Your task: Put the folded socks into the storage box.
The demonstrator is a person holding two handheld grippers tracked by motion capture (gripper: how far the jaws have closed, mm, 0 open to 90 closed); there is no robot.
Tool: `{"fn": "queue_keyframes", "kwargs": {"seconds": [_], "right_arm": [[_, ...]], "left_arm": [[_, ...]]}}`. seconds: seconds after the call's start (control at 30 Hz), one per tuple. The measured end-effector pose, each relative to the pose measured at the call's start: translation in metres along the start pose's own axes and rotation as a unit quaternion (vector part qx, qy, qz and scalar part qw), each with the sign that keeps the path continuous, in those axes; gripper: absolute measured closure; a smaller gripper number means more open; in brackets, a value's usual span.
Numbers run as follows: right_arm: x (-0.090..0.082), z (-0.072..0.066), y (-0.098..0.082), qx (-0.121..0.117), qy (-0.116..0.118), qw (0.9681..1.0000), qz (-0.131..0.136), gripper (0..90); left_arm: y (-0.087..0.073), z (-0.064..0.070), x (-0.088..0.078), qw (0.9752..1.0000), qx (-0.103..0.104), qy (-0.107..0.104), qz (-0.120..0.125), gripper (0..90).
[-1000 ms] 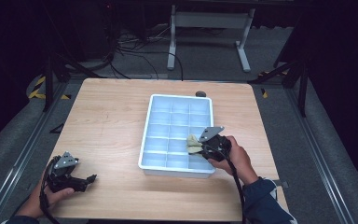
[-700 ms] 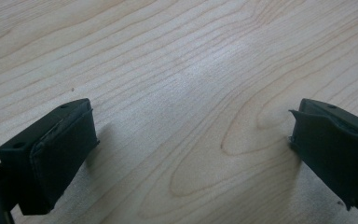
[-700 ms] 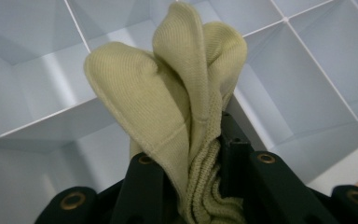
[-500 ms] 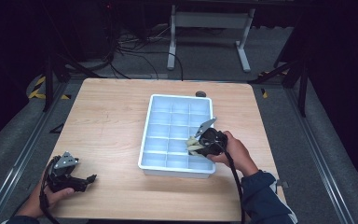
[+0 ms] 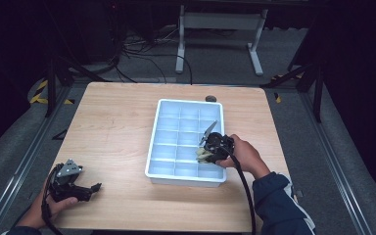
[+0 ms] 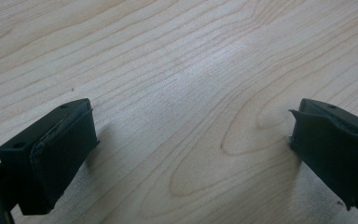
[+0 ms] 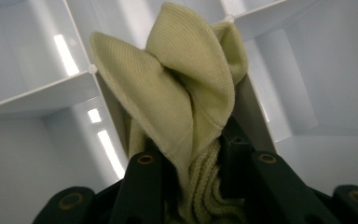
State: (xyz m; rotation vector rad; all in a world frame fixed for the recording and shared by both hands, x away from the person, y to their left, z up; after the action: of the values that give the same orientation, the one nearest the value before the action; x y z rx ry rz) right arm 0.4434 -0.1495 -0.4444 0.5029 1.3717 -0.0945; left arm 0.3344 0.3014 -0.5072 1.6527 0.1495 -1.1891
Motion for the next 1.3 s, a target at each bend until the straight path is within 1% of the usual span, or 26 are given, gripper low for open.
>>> {"fn": "queue_keyframes", "kwargs": {"seconds": [0.17,0.27,0.47,0.53,0.6,0.63,0.67,0.73,1.0,1.3], "right_arm": [[0.0019,0.0001,0.0037,-0.012,-0.001,0.9995,-0.028,73.8],[0.0035,0.0007,0.0053,-0.011,0.003,0.9991,-0.041,73.7],[0.0048,0.0017,0.0068,-0.013,0.004,0.9985,-0.054,73.6],[0.0052,0.0013,0.0071,-0.009,0.005,0.9983,-0.057,73.5],[0.0056,0.0016,0.0078,-0.012,0.004,0.9978,-0.065,73.5],[0.0061,0.0008,0.0085,-0.012,0.001,0.9976,-0.067,73.4],[0.0062,0.0007,0.0091,-0.018,-0.001,0.9973,-0.071,73.4],[0.0064,-0.0003,0.0100,-0.020,-0.006,0.9968,-0.077,73.2],[0.0066,0.0001,0.0097,-0.018,-0.005,0.9971,-0.074,73.2],[0.0070,-0.0009,0.0108,-0.020,-0.009,0.9962,-0.084,72.7]], "left_arm": [[0.0000,0.0000,0.0002,1.0000,0.000,0.001,0.001,0.4],[0.0000,0.0000,0.0000,1.0000,0.000,0.000,0.000,0.4],[-0.0001,0.0001,-0.0001,1.0000,0.000,0.000,-0.001,0.4],[0.0000,0.0000,0.0000,1.0000,0.000,0.000,0.000,0.4],[-0.0001,0.0002,0.0004,1.0000,-0.001,0.001,0.003,0.4],[-0.0001,0.0001,0.0003,1.0000,0.000,0.001,0.002,0.4],[-0.0001,0.0001,-0.0001,1.0000,0.000,0.000,-0.001,0.4],[-0.0001,0.0001,0.0003,1.0000,-0.001,0.001,0.002,0.4],[-0.0001,0.0002,0.0001,1.0000,-0.001,0.000,0.001,0.4],[-0.0001,0.0001,0.0001,1.0000,-0.001,0.000,0.001,0.4]]}}
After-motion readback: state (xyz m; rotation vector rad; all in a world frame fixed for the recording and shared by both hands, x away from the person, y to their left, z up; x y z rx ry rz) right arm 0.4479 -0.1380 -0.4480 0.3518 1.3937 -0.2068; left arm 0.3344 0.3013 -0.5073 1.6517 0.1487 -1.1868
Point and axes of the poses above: each handheld gripper's, and its own axes: x roughly forward along the jaws, y roughly out of its top, z roughly to its right, the point moved 3 cm from there along x, roughly forward along the jaws, and after that the axes turned 3 degrees about -y, right-handed, at the moved point
